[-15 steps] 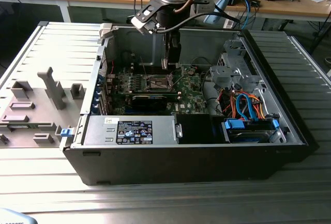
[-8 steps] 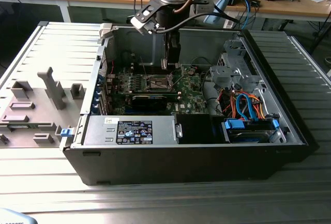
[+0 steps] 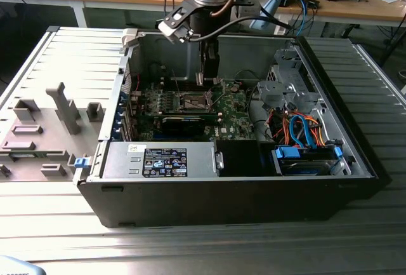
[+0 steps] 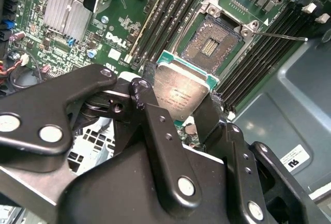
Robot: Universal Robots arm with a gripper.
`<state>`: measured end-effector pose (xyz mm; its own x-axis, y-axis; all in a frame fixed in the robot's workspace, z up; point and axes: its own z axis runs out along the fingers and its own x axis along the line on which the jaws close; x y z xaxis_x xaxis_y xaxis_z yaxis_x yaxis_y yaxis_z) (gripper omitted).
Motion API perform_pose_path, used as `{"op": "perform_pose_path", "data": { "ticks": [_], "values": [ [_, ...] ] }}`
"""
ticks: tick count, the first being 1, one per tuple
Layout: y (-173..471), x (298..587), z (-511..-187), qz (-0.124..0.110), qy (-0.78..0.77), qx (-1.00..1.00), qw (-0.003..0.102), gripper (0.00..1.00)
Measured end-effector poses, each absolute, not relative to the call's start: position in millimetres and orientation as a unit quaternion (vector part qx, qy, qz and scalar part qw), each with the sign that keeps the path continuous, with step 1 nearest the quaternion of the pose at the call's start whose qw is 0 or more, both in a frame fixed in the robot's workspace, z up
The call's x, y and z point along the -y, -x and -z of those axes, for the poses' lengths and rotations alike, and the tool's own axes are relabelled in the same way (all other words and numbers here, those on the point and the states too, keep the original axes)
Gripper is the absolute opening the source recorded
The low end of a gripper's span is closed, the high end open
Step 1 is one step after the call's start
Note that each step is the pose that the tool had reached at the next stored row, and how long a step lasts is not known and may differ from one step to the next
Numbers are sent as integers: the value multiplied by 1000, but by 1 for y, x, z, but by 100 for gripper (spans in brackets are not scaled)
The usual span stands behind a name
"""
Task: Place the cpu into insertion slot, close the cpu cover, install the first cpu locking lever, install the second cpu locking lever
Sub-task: 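Place the cpu into insertion slot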
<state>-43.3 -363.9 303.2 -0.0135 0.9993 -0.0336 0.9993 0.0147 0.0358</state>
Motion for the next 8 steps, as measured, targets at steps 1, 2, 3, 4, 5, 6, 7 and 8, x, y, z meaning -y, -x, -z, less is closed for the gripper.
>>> {"op": "perform_pose_path", "data": {
  "ticks": [1,2,3,4,5,6,7,8],
  "values": [
    [44,364,-303,-1,-702,-712,25,54],
    [44,364,-303,-1,-702,-712,25,54],
    [45,364,-302,-1,-702,-712,25,54],
    [45,364,-302,-1,-702,-712,25,54],
    [45,364,-302,-1,-702,-712,25,54],
    [45,364,-302,-1,-702,-712,25,54],
    [45,364,-301,-1,-702,-712,25,54],
    [45,364,-301,-1,-702,-712,25,54]
  ]
}}
